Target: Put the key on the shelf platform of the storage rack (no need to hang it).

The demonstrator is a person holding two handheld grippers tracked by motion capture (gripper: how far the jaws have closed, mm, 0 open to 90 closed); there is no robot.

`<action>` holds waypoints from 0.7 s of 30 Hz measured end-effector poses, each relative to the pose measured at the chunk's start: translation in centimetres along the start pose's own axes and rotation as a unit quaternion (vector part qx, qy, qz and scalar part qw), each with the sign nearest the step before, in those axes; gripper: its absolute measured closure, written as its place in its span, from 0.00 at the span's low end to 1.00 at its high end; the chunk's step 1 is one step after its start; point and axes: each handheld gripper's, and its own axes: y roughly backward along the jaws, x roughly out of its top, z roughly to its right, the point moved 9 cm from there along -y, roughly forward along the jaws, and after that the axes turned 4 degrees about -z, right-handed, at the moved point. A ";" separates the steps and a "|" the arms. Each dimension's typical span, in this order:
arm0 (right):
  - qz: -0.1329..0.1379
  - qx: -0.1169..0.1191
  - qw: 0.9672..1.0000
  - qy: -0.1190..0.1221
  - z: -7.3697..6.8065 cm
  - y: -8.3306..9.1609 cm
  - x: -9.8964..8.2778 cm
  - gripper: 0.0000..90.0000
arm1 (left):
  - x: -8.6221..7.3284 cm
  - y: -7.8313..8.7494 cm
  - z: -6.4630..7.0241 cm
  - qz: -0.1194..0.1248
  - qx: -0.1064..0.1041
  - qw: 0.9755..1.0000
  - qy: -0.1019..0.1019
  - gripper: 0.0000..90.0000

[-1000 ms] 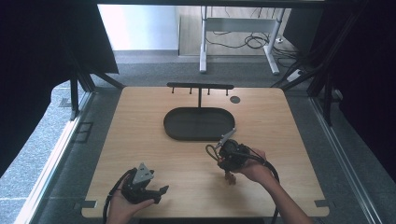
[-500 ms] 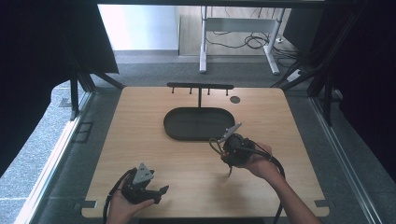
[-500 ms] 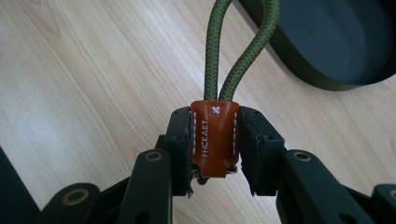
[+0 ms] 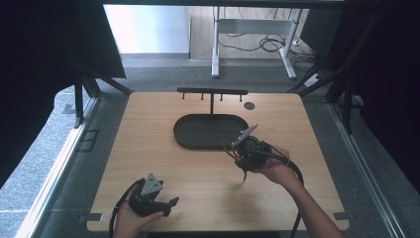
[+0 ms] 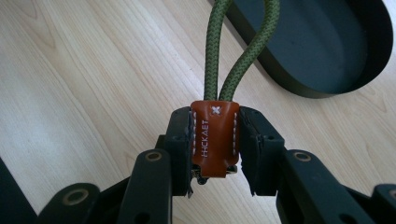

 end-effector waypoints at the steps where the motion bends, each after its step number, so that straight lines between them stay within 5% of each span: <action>1: 0.000 0.000 1.000 0.000 0.0 0.1 0.1 0.74 | 0.0 0.0 0.0 0.000 0.000 1.000 0.000 0.26; 21: 0.000 -0.004 1.000 0.001 0.9 0.3 2.1 0.74 | 0.0 0.2 -0.1 0.003 0.001 1.000 0.002 0.26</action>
